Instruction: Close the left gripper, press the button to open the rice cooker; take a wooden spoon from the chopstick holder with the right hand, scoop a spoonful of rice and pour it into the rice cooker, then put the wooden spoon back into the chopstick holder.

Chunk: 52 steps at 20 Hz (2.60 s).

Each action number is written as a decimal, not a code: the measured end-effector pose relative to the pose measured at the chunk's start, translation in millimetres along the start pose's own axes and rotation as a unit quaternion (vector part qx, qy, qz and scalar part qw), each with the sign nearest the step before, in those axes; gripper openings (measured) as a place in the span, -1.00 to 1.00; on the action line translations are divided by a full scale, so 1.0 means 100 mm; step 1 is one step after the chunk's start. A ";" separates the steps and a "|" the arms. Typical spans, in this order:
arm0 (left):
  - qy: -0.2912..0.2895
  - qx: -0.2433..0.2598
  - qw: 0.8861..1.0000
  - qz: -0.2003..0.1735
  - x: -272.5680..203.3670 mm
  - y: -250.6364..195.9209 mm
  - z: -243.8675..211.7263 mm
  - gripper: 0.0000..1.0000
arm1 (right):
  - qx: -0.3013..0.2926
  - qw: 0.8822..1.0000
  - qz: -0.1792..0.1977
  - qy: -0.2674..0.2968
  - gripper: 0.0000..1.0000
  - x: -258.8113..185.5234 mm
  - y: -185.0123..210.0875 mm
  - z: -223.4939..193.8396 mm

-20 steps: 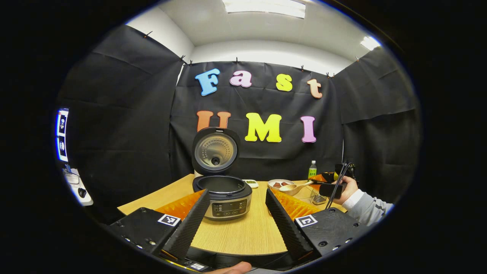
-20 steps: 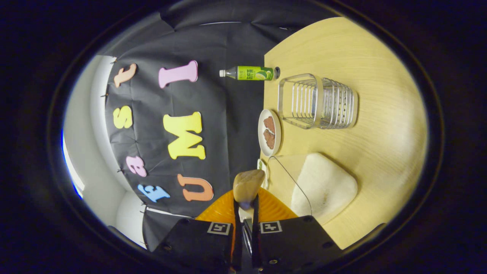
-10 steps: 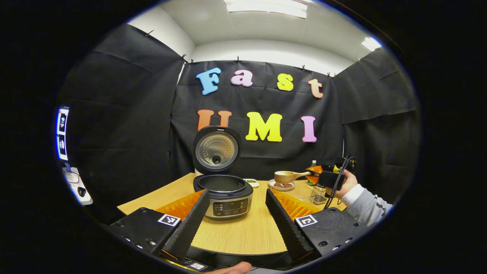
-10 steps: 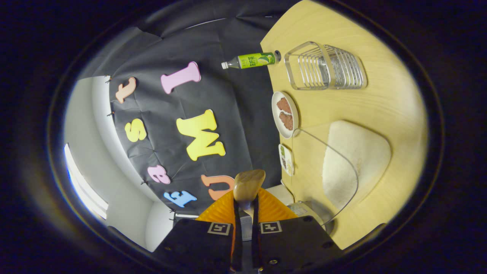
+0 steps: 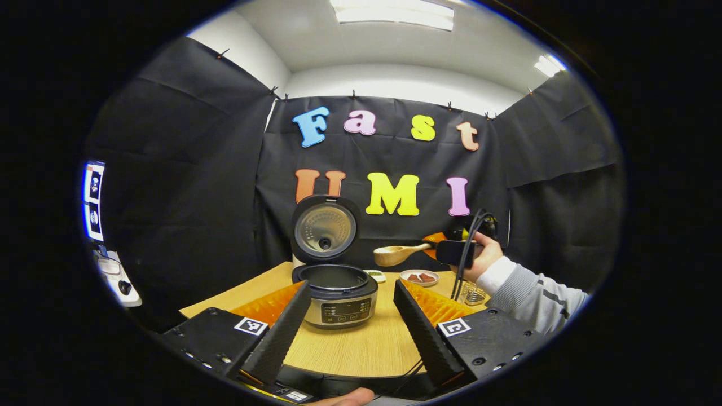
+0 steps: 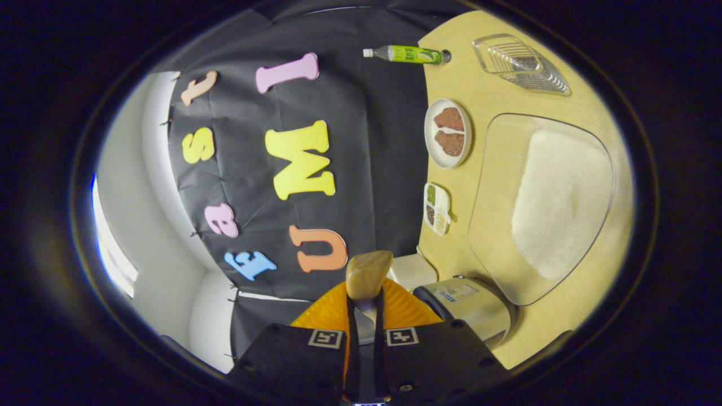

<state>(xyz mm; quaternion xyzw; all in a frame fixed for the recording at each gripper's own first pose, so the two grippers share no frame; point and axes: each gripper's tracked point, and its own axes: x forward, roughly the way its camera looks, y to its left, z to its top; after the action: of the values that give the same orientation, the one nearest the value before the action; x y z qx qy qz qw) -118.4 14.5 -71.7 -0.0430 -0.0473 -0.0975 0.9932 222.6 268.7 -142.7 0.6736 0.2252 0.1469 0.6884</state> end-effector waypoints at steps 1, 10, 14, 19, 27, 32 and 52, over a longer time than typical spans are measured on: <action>0.000 -0.003 1.000 0.003 -0.01 0.04 0.01 0.88 | -0.013 1.000 -0.006 0.000 -0.71 0.06 0.05 -0.05; 0.005 -0.022 0.999 0.040 -0.08 0.40 -0.02 0.89 | -0.153 0.987 -0.039 -0.008 -0.71 0.51 0.43 -0.45; 0.006 -0.013 0.999 0.041 -0.10 0.40 -0.03 0.89 | -0.235 0.970 -0.059 -0.027 -0.71 0.55 0.47 -0.53; 0.007 -0.019 0.999 0.043 -0.07 0.43 -0.03 0.88 | -0.276 0.959 -0.060 -0.024 -0.70 0.53 0.51 -0.63; 0.010 -0.012 0.999 0.044 -0.09 0.40 -0.04 0.88 | -0.335 0.939 -0.080 -0.021 -0.70 0.57 0.39 -0.66; 0.011 -0.009 0.999 0.046 -0.10 0.38 -0.02 0.89 | -0.391 0.917 -0.076 -0.006 -0.70 0.61 0.37 -0.82; 0.006 -0.016 0.998 0.059 -0.09 0.46 -0.08 0.89 | -0.760 0.649 0.004 0.036 -0.70 0.52 0.47 -2.03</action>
<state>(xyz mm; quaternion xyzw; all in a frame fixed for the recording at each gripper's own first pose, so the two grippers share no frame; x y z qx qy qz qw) -117.7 60.8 -83.9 -0.0608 -0.0369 -0.0402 0.9967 168.7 472.4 -100.0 -0.0901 0.0568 0.2929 0.9502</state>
